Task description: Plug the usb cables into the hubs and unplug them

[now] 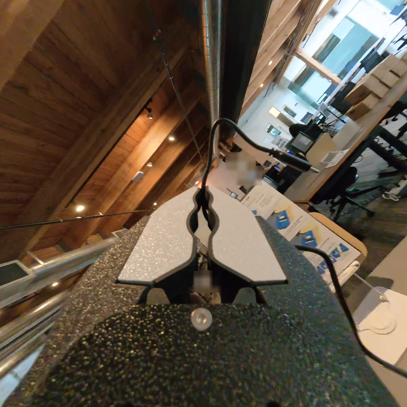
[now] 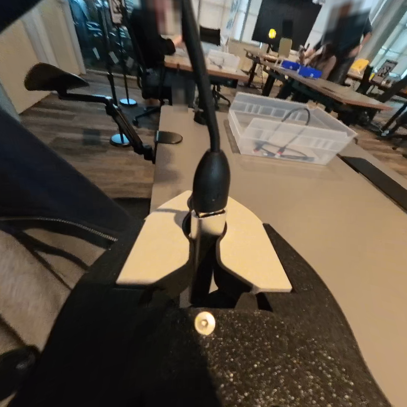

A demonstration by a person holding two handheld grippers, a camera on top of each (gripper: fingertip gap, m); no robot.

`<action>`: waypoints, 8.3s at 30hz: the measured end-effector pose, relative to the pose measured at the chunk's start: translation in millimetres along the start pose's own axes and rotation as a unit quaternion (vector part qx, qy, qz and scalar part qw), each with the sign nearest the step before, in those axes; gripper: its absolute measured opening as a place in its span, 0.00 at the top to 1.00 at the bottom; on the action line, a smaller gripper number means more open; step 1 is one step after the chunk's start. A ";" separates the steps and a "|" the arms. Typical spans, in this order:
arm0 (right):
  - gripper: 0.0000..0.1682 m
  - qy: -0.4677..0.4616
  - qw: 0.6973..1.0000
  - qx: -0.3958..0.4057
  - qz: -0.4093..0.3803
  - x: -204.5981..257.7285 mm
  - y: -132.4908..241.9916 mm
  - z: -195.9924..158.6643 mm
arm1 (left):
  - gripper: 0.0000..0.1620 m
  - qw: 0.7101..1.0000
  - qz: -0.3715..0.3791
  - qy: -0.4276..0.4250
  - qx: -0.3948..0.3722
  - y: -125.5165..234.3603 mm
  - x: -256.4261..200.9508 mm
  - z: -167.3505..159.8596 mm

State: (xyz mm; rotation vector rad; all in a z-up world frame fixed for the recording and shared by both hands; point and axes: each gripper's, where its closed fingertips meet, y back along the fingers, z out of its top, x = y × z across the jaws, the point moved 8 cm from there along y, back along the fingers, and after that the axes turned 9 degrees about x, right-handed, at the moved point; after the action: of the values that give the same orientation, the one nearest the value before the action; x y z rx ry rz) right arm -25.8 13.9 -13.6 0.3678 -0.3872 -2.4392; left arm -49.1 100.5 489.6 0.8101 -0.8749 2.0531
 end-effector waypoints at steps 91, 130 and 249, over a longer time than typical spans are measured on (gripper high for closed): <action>0.93 0.444 0.683 0.344 -0.467 -92.1 76.3 -126.7 | 0.93 0.689 -0.660 0.282 0.094 109.1 -494.3 -260.5; 0.95 0.339 0.695 0.337 -0.537 -132.1 187.9 -134.7 | 0.94 0.760 -0.565 0.288 0.139 98.8 -441.3 -326.6; 0.82 -0.129 0.717 0.035 -0.684 -188.8 398.7 -176.1 | 0.94 0.809 -0.550 0.200 -0.050 -251.7 -540.9 47.9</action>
State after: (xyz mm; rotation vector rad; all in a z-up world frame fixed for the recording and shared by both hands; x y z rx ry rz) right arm 397.4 -201.4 0.0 0.4118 -0.3727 -3.9933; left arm 449.5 -22.5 182.1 0.5629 -0.1444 1.0380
